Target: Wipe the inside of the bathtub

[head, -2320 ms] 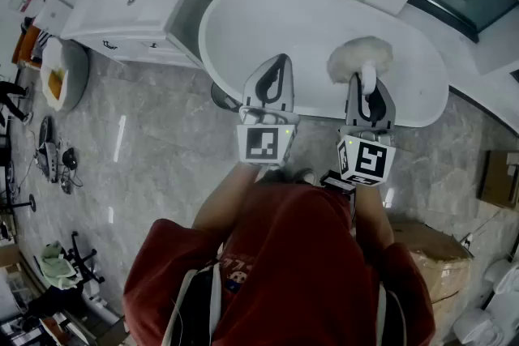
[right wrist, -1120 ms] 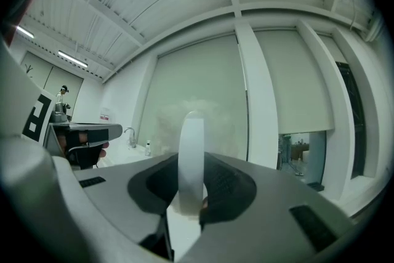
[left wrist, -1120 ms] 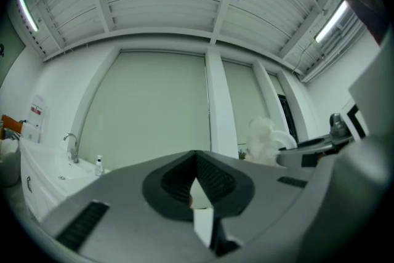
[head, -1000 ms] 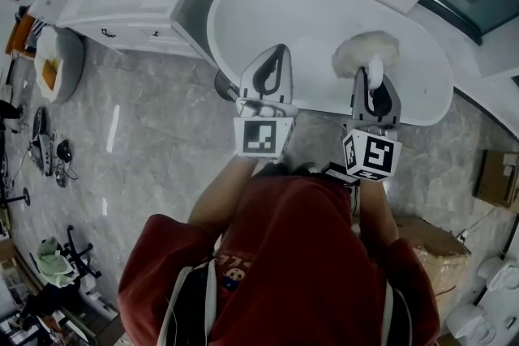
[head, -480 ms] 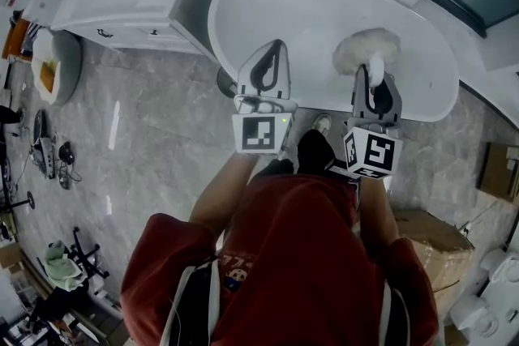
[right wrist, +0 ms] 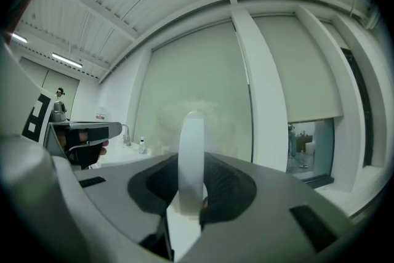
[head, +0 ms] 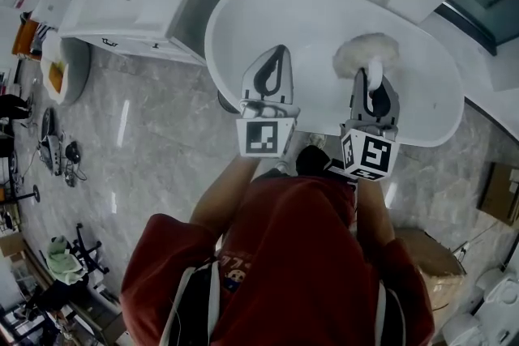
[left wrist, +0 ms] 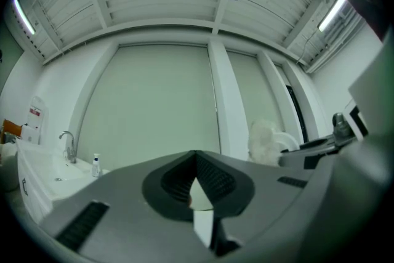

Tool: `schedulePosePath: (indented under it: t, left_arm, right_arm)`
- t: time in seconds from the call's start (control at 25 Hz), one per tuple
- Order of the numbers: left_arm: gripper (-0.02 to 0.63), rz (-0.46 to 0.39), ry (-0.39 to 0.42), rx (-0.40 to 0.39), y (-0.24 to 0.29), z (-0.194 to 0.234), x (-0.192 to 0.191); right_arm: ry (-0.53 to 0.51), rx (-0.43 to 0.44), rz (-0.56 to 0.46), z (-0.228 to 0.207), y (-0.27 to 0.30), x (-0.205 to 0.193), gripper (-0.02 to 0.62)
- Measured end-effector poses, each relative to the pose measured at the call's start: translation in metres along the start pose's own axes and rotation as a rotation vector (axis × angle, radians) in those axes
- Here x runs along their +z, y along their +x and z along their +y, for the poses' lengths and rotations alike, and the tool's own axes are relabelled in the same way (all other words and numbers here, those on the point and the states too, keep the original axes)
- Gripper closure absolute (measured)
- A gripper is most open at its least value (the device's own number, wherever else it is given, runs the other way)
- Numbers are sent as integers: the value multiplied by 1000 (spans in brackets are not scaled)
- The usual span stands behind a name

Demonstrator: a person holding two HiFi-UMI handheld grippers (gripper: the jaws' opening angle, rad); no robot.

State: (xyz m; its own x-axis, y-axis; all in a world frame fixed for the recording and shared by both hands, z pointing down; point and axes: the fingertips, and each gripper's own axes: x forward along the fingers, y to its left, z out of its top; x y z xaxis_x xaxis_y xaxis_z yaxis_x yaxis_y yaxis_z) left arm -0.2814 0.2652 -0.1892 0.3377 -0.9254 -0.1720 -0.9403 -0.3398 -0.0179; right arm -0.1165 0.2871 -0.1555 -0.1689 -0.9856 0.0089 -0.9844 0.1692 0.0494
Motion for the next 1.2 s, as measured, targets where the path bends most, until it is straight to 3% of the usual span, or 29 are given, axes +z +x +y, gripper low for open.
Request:
schedulePosePath:
  t: [0.68, 0.88, 1.2]
  left_arm:
    - [592, 46, 29, 110, 122, -21, -30]
    - [592, 75, 32, 117, 136, -8, -45]
    - [592, 86, -5, 76, 155, 40, -64]
  right_arm:
    - [62, 92, 36, -89, 118, -22, 502]
    - [59, 112, 60, -83, 141, -30, 502]
    - [32, 96, 92, -40, 182, -43, 502]
